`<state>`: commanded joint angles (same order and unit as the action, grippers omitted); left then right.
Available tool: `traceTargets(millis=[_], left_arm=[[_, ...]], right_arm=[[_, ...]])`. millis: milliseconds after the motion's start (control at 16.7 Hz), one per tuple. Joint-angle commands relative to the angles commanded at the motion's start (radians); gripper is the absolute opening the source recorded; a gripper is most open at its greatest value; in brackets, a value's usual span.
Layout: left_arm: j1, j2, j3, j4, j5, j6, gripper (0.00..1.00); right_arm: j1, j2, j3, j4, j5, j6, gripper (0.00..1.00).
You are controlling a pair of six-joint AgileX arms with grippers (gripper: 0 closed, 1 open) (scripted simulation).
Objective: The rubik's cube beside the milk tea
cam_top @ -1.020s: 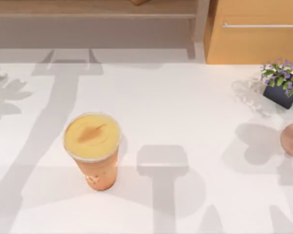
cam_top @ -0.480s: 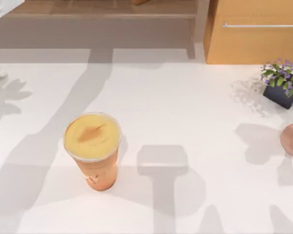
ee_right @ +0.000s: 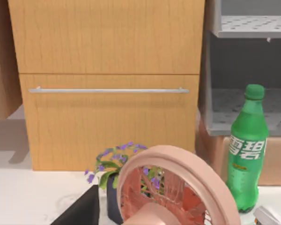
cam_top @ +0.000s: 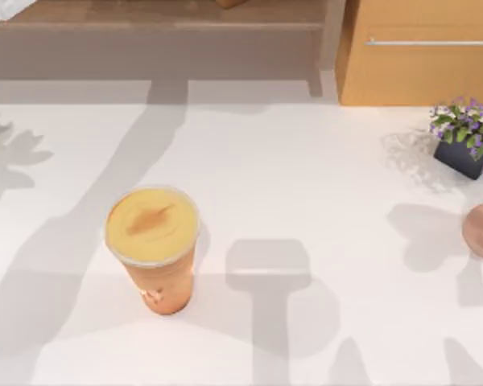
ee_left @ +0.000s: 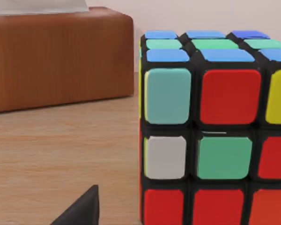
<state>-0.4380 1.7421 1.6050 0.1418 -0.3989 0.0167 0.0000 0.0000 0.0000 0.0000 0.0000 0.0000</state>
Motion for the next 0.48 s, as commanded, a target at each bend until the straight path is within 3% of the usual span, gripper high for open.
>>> traceTargets(millis=[480], left_arm=[[0.044, 0.193, 0.246, -0.052, 0.046, -0.001, 1.0]], right_arm=[[0.0, 0.0, 0.0, 0.0, 0.0, 0.0, 1.0]])
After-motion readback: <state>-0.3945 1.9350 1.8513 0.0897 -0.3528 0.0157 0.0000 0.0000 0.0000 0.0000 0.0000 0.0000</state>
